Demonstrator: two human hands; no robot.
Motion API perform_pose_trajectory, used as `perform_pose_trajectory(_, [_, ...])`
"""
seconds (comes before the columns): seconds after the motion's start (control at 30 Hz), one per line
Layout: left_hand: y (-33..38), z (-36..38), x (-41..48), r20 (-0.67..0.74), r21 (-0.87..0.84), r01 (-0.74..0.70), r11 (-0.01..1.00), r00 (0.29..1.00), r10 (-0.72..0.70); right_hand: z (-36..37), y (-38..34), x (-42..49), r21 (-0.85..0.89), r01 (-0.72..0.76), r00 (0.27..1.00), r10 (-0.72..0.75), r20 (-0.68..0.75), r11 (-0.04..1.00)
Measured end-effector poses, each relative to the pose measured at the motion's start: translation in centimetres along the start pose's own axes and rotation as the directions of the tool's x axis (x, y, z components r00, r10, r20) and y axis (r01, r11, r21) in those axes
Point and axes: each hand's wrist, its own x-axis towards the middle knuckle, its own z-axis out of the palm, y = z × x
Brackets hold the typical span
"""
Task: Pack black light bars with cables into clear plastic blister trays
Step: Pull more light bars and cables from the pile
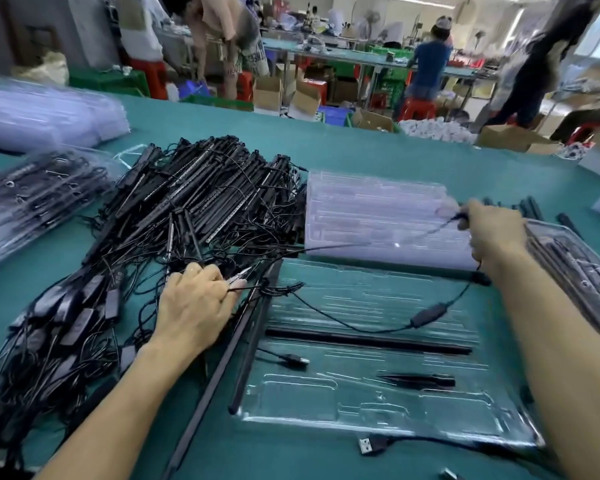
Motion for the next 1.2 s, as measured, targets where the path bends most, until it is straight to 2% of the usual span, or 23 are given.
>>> perform_pose_trajectory(0.07, [0.0,-0.2,0.2,-0.017,-0.048,0.013,0.999,1.0,-0.014,0.7,0.5,-0.8,-0.351,0.124,0.988,-0.084,0.127,0.928])
perform_pose_trajectory(0.13, [0.4,-0.4,0.4,-0.014,-0.076,0.03,0.997,0.999,-0.031,2.4,-0.1,-2.4,-0.541,0.229,0.961,-0.1,0.256,0.809])
perform_pose_trajectory(0.17, [0.6,-0.5,0.5,-0.004,-0.085,0.033,0.996,0.999,-0.033,3.6,-0.6,-3.4,-0.568,0.298,0.939,-0.129,0.318,0.767])
perform_pose_trajectory(0.2, [0.8,-0.6,0.6,0.016,-0.094,0.032,0.995,0.999,-0.031,4.9,-1.2,-4.5,-0.548,0.406,0.898,-0.207,0.389,0.731])
perform_pose_trajectory(0.23, [1.0,-0.7,0.6,0.042,-0.11,0.03,0.993,0.999,-0.026,6.2,-1.9,-5.8,-0.483,0.552,0.815,-0.319,0.484,0.68])
perform_pose_trajectory(0.27, [1.1,-0.8,0.6,0.069,-0.135,0.028,0.99,0.997,-0.019,7.5,-2.7,-7.3,-0.38,0.698,0.688,-0.421,0.591,0.607])
perform_pose_trajectory(0.3, [1.1,-0.8,0.5,0.095,-0.165,0.028,0.986,0.995,-0.012,8.7,-3.5,-9.0,-0.241,0.781,0.557,-0.467,0.687,0.576])
perform_pose_trajectory(0.33, [1.2,-0.8,0.4,0.117,-0.191,0.027,0.981,0.993,-0.005,9.9,-4.1,-10.6,-0.129,0.803,0.454,-0.457,0.765,0.582])
perform_pose_trajectory(0.37, [1.2,-0.9,0.4,0.132,-0.207,0.025,0.978,0.991,0.003,10.8,-4.3,-12.0,-0.096,0.817,0.393,-0.428,0.814,0.568])
perform_pose_trajectory(0.4, [1.2,-1.0,0.5,0.142,-0.216,0.028,0.976,0.99,0.003,11.7,-4.3,-12.8,-0.118,0.851,0.362,-0.411,0.837,0.511])
perform_pose_trajectory(0.43, [1.3,-1.1,0.5,0.144,-0.231,0.035,0.972,0.99,-0.001,12.4,-4.2,-13.3,-0.172,0.887,0.357,-0.4,0.844,0.429])
perform_pose_trajectory(0.47, [1.4,-1.2,0.6,0.129,-0.26,0.036,0.965,0.992,-0.002,12.9,-4.1,-13.5,-0.202,0.897,0.364,-0.401,0.841,0.393])
perform_pose_trajectory(0.57, [1.7,-1.4,0.6,0.063,-0.448,-0.012,0.894,0.997,0.045,13.1,-4.6,-13.3,-0.086,0.867,0.311,-0.398,0.863,0.492])
perform_pose_trajectory(0.63, [1.9,-1.6,0.6,0.096,-0.591,-0.032,0.806,0.989,0.109,13.0,-5.3,-12.9,-0.009,0.859,0.261,-0.424,0.867,0.512])
perform_pose_trajectory(0.7, [2.5,-1.9,0.6,0.126,-0.615,-0.062,0.786,0.976,0.175,13.2,-6.2,-12.5,0.064,0.816,0.282,-0.492,0.824,0.574])
perform_pose_trajectory(0.77, [3.1,-2.3,0.7,0.112,-0.523,-0.132,0.842,0.969,0.221,13.6,-6.9,-12.7,0.163,0.734,0.347,-0.57,0.745,0.66])
perform_pose_trajectory(0.83, [3.7,-2.9,0.9,0.054,-0.405,-0.216,0.888,0.964,0.259,13.8,-7.3,-12.9,0.289,0.565,0.461,-0.587,0.666,0.773])
perform_pose_trajectory(0.93, [3.6,-3.9,1.1,0.036,-0.337,-0.249,0.908,0.96,0.277,13.6,-7.5,-12.4,0.432,0.226,0.648,-0.466,0.602,0.873])
perform_pose_trajectory(1.0, [3.4,-3.9,0.7,0.083,-0.362,-0.24,0.901,0.954,0.287,13.2,-7.5,-11.7,0.52,-0.018,0.703,-0.359,0.614,0.854])
perform_pose_trajectory(1.07, [3.0,-3.6,0.3,0.093,-0.446,-0.213,0.869,0.955,0.282,12.6,-7.4,-10.8,0.585,-0.196,0.721,-0.289,0.63,0.787])
perform_pose_trajectory(1.13, [2.6,-3.3,0.1,0.059,-0.56,-0.155,0.814,0.973,0.225,12.0,-7.2,-10.2,0.64,-0.314,0.722,-0.261,0.641,0.702])
perform_pose_trajectory(1.2, [2.1,-3.1,0.1,-0.013,-0.568,-0.135,0.812,0.988,0.155,11.6,-7.1,-9.7,0.674,-0.381,0.702,-0.276,0.656,0.632])
